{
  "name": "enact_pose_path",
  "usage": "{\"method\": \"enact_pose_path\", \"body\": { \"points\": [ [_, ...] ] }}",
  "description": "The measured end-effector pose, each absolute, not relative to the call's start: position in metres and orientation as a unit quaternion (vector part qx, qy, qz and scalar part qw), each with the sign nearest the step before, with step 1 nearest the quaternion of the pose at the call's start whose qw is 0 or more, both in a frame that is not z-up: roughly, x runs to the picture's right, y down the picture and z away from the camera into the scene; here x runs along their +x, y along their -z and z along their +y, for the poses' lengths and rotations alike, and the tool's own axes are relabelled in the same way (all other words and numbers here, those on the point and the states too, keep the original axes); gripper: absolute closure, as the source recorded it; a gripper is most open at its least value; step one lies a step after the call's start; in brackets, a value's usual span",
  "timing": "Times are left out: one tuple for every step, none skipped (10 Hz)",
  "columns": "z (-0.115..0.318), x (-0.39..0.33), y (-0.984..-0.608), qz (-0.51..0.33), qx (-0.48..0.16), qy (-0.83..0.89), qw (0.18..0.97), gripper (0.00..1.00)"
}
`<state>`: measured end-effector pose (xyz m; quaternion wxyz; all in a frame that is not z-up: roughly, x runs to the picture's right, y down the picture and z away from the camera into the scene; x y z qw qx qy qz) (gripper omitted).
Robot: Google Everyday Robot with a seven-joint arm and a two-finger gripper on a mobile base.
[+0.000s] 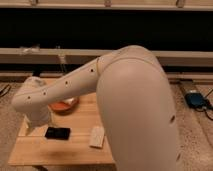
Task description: Move the arm in a circular motion
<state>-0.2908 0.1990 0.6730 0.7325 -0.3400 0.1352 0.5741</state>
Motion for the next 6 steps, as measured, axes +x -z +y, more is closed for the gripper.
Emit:
{"method": "enact_pose_path", "body": {
  "points": [
    [0.214, -0.275, -0.671, 0.149, -0.341, -0.594, 0.713, 0.20],
    [0.224, -0.262, -0.669, 0.159, -0.341, -0.610, 0.697, 0.20],
    [0.229, -0.254, -0.669, 0.165, -0.340, -0.620, 0.688, 0.20],
    [0.235, -0.244, -0.668, 0.171, -0.339, -0.628, 0.680, 0.20],
    [0.238, -0.235, -0.668, 0.175, -0.337, -0.635, 0.673, 0.20],
    [0.240, -0.225, -0.669, 0.179, -0.334, -0.641, 0.667, 0.20]
  ]
}}
